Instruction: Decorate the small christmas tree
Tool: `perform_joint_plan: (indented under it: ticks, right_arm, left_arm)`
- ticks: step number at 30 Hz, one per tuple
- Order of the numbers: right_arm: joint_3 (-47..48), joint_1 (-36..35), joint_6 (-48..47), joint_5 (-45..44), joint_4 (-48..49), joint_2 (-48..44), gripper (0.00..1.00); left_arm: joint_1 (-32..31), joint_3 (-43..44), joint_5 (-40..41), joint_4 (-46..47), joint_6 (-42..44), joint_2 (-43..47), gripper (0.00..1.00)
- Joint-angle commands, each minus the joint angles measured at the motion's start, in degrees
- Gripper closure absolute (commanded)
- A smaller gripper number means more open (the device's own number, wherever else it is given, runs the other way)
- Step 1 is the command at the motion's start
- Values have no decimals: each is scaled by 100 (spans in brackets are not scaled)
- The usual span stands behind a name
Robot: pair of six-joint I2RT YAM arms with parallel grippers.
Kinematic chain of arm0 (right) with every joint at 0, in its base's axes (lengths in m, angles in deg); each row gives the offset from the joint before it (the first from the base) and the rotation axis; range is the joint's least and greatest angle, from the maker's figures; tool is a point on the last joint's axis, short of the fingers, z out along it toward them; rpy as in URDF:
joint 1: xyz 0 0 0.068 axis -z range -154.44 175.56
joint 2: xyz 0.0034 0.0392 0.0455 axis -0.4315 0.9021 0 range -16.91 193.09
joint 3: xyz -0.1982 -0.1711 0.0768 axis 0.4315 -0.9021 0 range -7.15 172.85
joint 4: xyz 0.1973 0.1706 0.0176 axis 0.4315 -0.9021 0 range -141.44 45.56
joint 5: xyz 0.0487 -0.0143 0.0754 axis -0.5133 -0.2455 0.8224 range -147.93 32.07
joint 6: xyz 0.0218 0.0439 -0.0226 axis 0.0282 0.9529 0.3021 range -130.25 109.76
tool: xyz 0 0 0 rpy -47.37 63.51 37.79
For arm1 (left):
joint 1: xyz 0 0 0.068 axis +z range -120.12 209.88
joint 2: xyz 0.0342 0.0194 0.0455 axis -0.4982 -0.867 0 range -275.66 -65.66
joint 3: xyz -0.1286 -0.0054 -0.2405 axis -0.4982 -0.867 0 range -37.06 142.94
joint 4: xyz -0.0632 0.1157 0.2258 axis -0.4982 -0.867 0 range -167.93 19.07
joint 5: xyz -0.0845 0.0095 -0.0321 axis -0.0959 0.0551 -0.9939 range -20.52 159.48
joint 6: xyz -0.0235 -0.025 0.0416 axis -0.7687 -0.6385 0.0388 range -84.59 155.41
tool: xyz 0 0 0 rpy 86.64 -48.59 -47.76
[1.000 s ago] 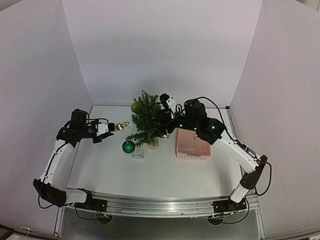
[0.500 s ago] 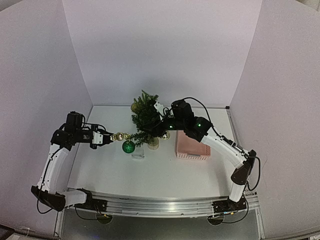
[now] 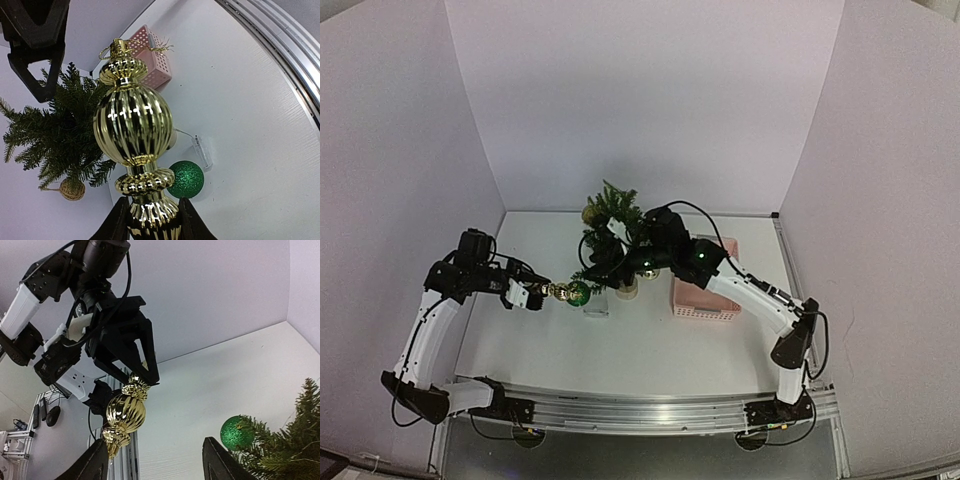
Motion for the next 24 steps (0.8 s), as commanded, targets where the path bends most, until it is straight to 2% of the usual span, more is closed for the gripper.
perform_joint_plan:
  ticks: [1, 8, 15, 24]
  right_arm:
    - [434, -14, 313, 567, -124, 291, 40]
    - [425, -24, 424, 873, -237, 307, 46]
    - [590, -30, 621, 1377, -306, 458, 46]
    - [692, -53, 701, 1031, -584, 621, 50]
  left_arm:
    - [-85, 1, 53, -78, 175, -9, 94]
    - [-130, -46, 116, -17, 87, -20, 94]
    - [-153, -75, 216, 38, 54, -26, 94]
    - [-215, -120, 246, 139, -4, -22, 94]
